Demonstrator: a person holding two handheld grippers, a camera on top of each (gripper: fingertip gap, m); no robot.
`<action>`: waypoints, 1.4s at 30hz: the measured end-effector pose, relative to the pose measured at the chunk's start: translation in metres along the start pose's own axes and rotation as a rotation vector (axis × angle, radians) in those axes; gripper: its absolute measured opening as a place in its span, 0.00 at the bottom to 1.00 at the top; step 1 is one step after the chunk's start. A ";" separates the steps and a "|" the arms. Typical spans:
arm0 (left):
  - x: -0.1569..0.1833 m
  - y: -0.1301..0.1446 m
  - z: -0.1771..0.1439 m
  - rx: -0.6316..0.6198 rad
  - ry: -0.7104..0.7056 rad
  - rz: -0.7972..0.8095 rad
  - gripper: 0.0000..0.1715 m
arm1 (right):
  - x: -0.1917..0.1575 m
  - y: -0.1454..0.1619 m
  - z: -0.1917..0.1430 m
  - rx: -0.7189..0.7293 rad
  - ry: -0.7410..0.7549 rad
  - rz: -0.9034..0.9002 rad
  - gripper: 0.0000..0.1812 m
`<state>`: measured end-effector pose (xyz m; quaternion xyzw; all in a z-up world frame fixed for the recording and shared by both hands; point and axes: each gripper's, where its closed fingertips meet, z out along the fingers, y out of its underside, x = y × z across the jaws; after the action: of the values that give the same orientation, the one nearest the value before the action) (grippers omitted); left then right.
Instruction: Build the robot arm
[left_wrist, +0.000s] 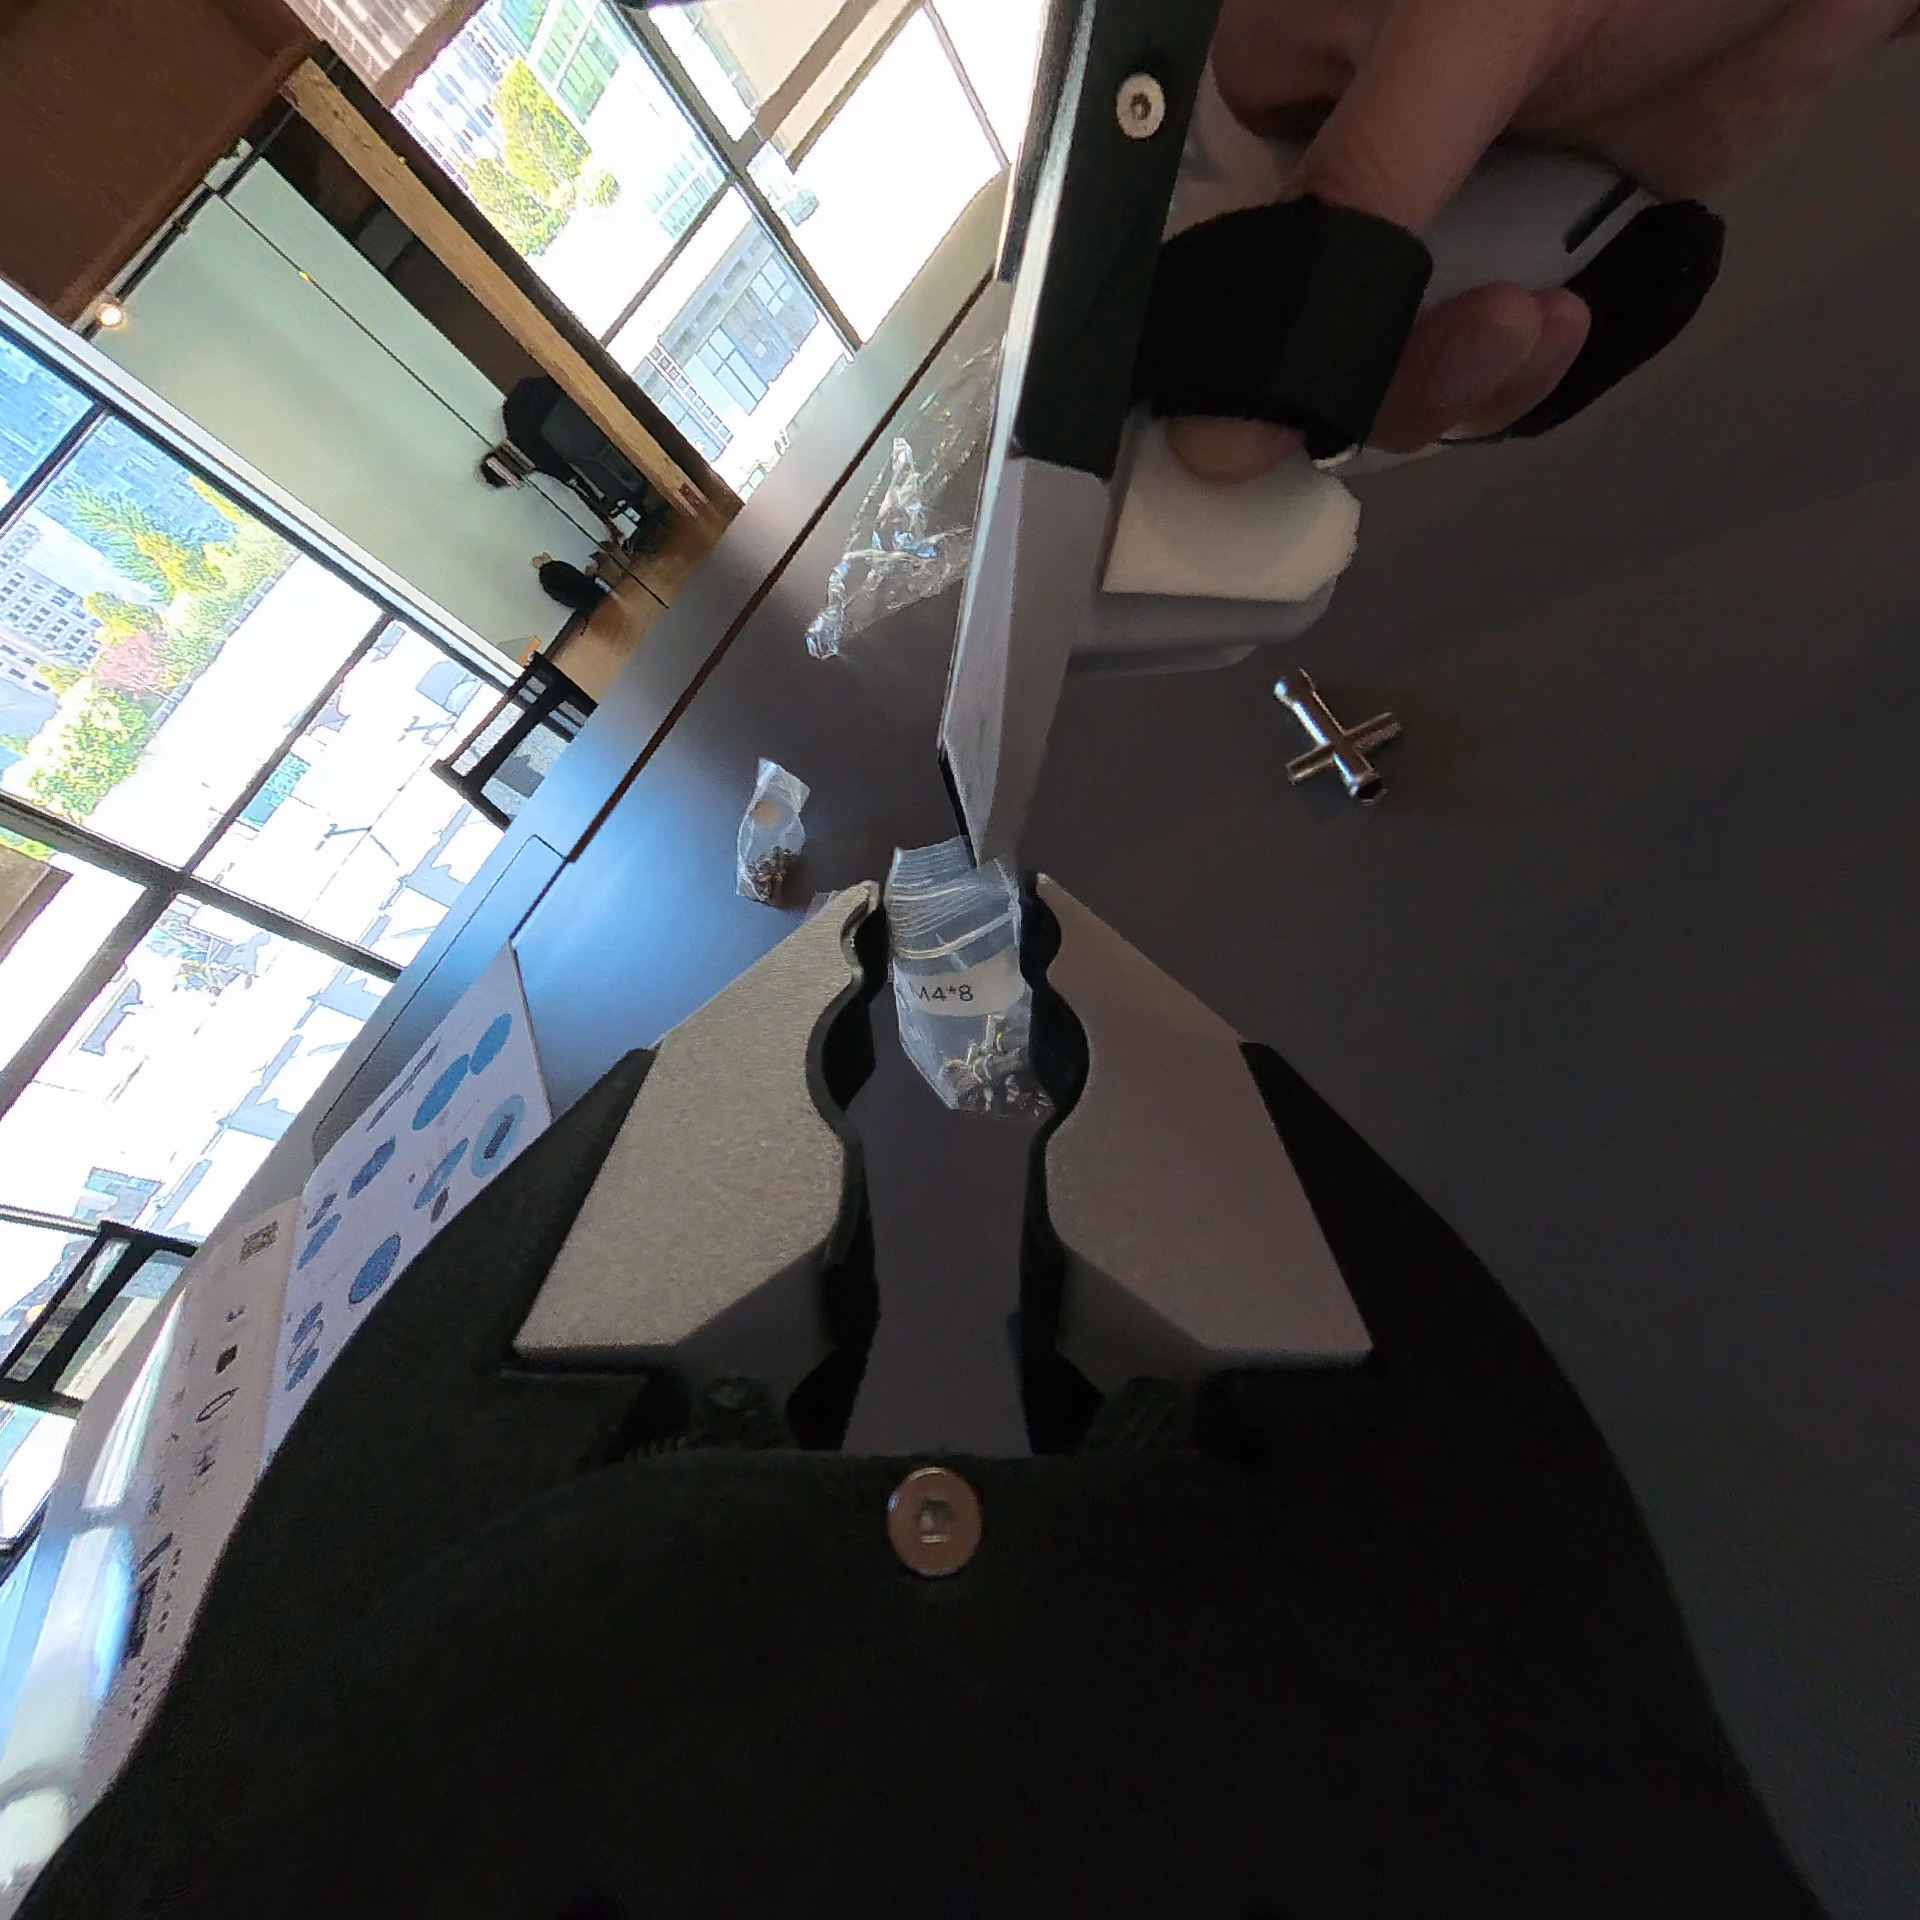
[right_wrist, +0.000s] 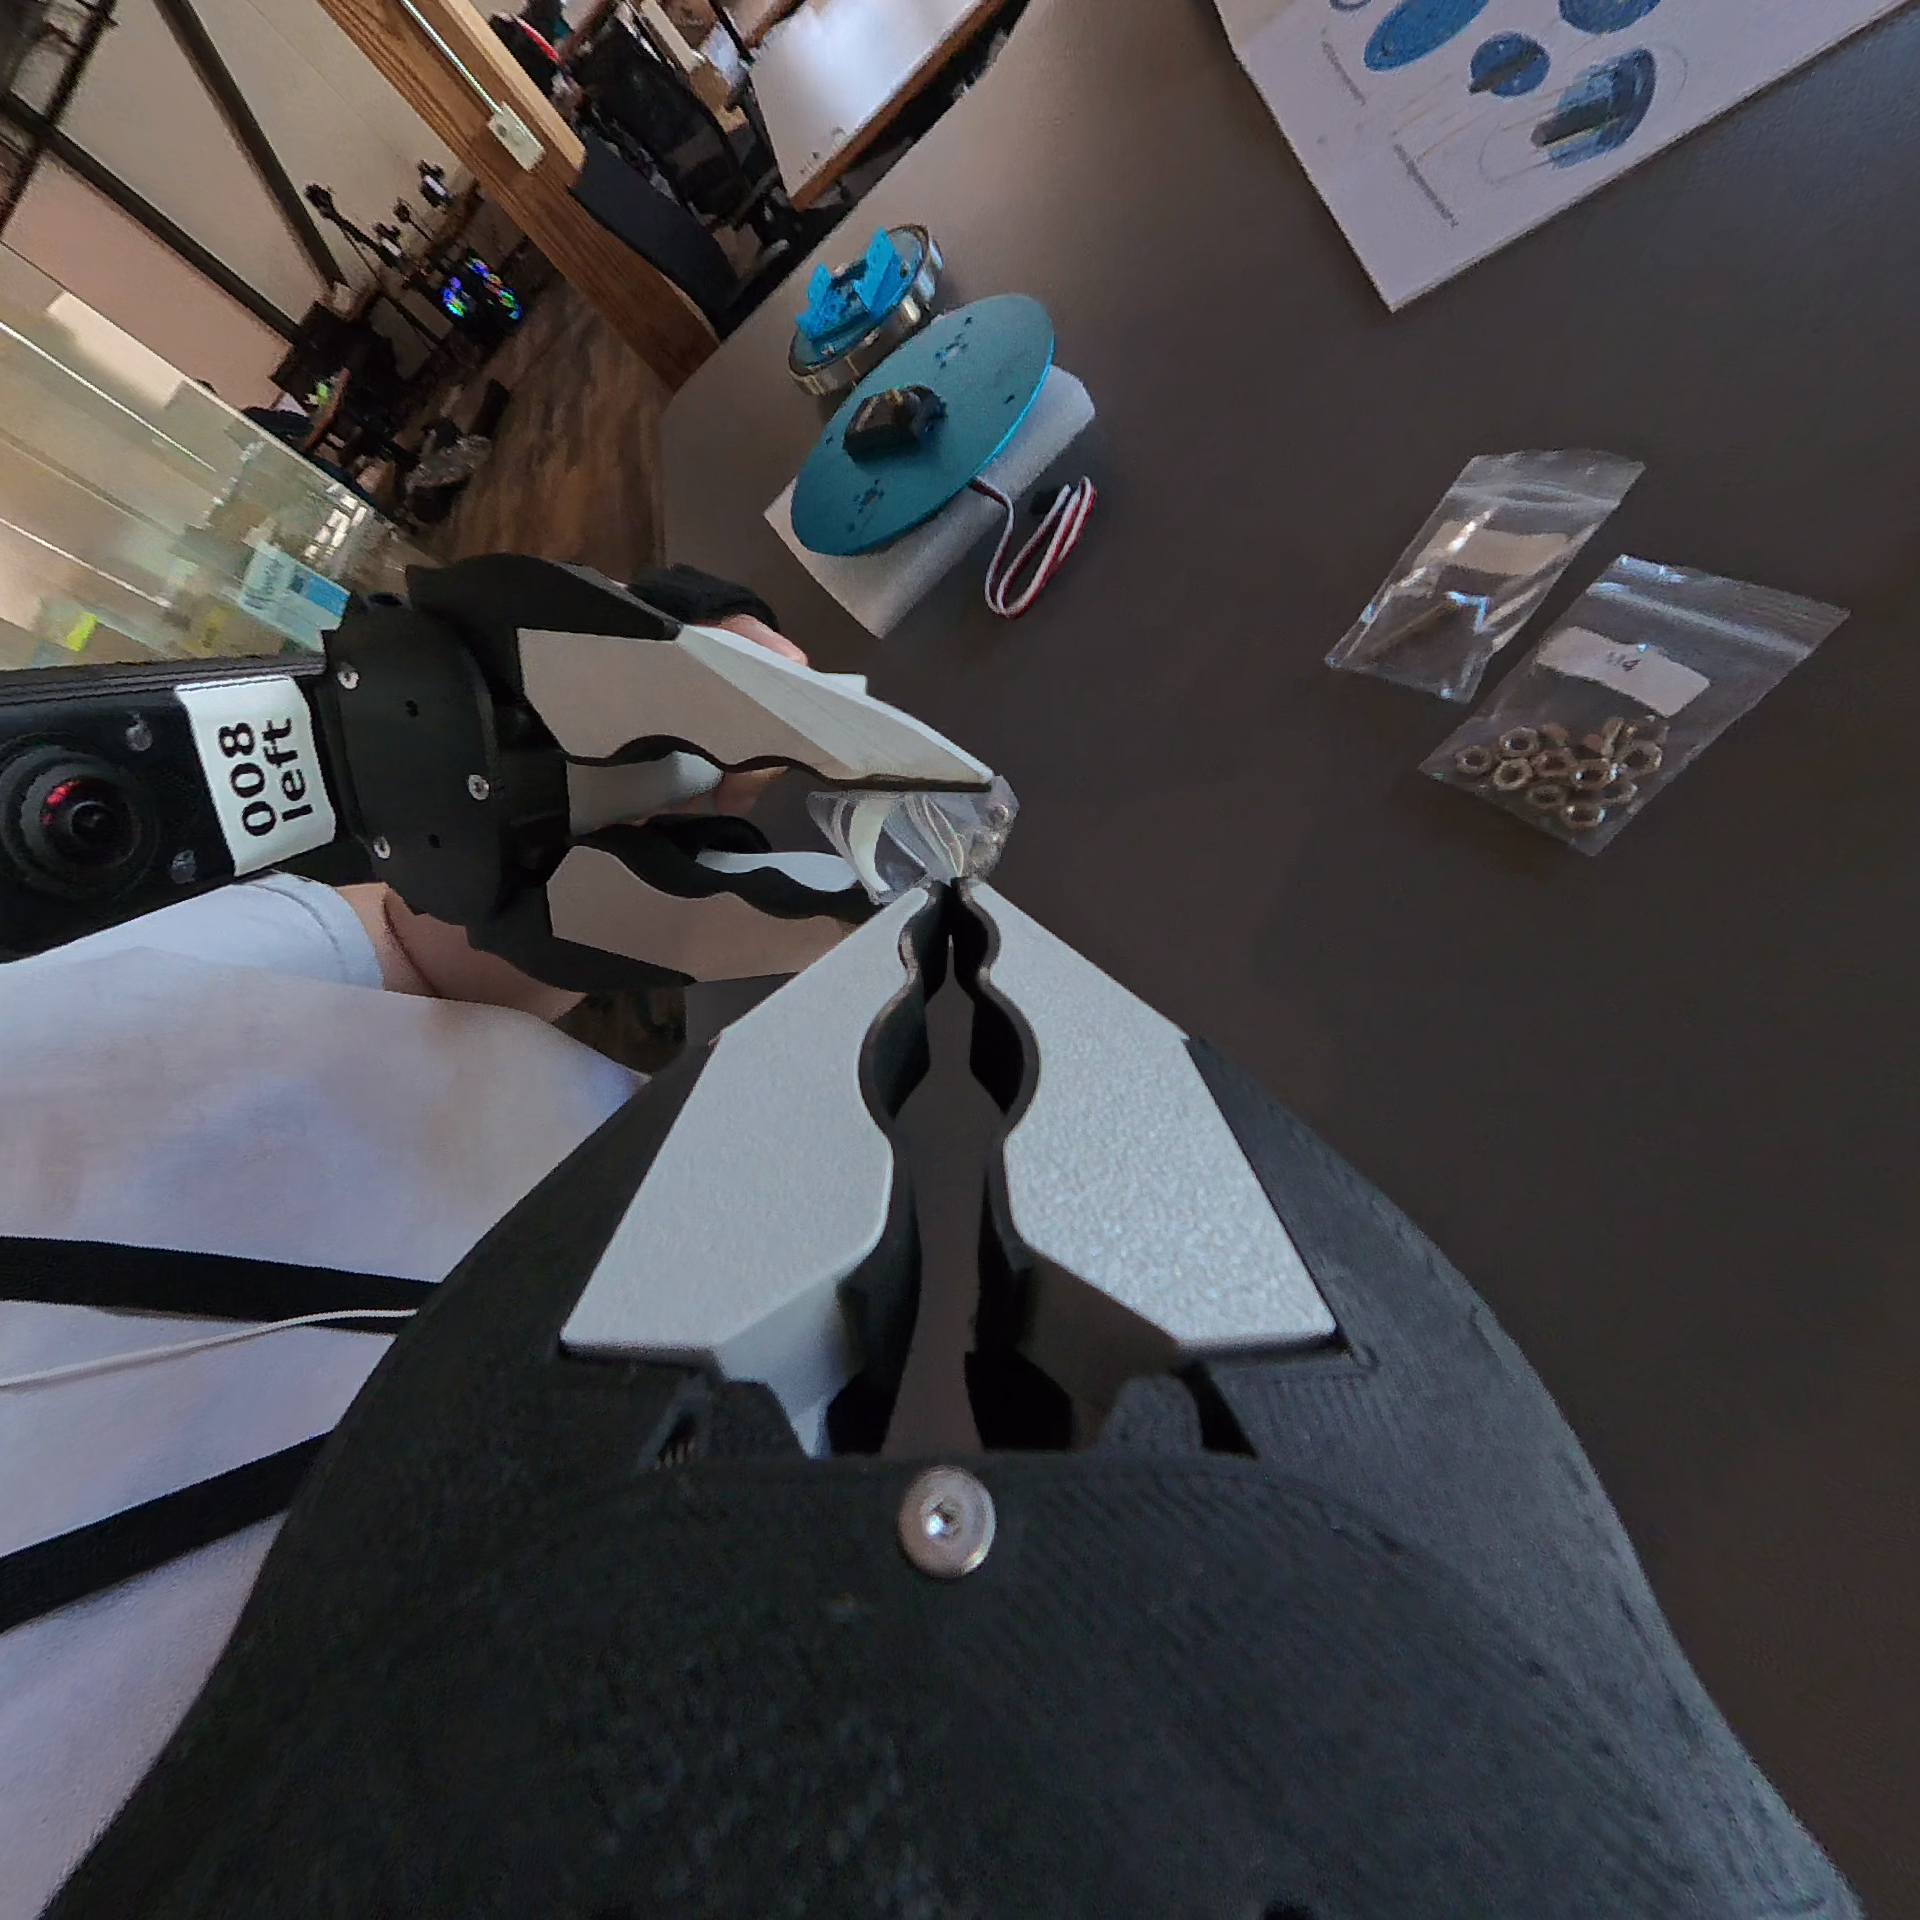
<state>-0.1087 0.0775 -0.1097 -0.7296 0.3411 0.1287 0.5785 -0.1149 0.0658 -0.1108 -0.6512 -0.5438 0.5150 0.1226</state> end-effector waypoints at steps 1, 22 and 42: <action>-0.003 -0.001 0.000 0.005 -0.012 -0.009 0.14 | -0.001 -0.003 -0.001 0.018 -0.016 -0.013 0.00; -0.002 -0.058 -0.033 0.409 0.375 -0.731 0.10 | -0.050 -0.004 -0.012 0.288 -0.129 -0.545 0.14; -0.048 -0.032 -0.066 0.480 0.355 -0.786 0.10 | -0.061 -0.041 0.032 0.364 -0.129 -0.397 0.01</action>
<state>-0.1367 0.0355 -0.0381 -0.6599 0.1535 -0.3077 0.6680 -0.1565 0.0179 -0.0629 -0.4648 -0.5662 0.6105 0.3011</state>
